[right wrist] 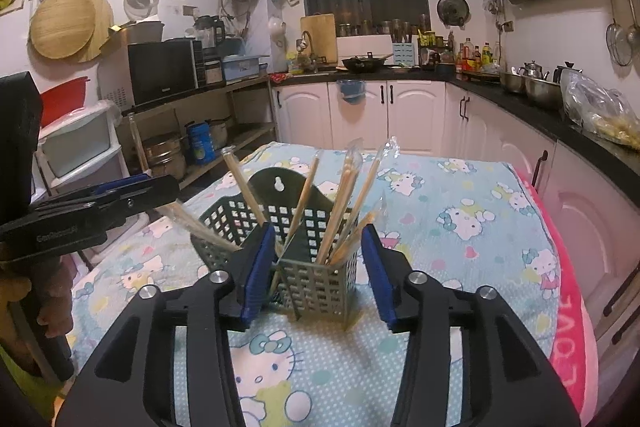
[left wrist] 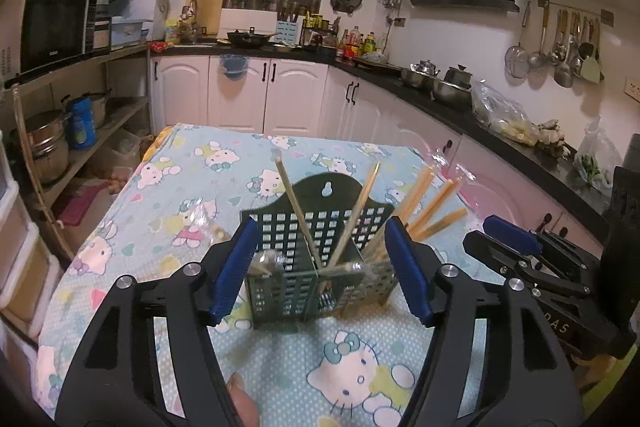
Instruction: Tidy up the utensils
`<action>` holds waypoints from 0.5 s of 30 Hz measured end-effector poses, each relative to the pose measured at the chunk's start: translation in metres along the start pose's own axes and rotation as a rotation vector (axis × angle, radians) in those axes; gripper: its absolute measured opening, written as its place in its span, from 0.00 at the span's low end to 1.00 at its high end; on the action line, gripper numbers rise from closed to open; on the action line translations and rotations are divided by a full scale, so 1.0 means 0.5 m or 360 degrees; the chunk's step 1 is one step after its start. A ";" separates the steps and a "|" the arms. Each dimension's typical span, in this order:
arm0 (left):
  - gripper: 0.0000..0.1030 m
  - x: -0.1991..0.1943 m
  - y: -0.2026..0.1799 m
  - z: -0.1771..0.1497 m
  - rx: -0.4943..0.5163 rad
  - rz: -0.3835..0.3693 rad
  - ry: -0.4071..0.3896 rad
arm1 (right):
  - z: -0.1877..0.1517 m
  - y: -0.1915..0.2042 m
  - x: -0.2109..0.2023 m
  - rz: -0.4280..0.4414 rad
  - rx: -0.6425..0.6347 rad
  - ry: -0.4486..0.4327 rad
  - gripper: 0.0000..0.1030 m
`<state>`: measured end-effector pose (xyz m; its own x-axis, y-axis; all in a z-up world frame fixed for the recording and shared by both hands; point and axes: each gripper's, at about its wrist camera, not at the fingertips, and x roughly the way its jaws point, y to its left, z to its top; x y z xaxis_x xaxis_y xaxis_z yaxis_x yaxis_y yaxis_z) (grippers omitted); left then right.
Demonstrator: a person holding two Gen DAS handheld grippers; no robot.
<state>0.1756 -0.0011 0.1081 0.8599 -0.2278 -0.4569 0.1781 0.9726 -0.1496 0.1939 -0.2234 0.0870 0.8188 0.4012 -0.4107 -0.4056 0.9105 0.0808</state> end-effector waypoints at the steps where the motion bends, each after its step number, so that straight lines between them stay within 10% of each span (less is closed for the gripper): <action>1: 0.60 -0.004 0.001 -0.003 0.0001 -0.0002 0.0003 | -0.003 0.003 -0.003 0.0002 0.0000 0.0001 0.45; 15: 0.88 -0.058 0.017 -0.063 -0.0006 -0.0024 0.0037 | -0.050 0.025 -0.046 0.0010 0.0040 0.0023 0.70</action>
<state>0.1371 0.0122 0.0923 0.8457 -0.2434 -0.4749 0.1891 0.9689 -0.1598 0.1598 -0.2240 0.0748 0.8103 0.4055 -0.4230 -0.4001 0.9103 0.1062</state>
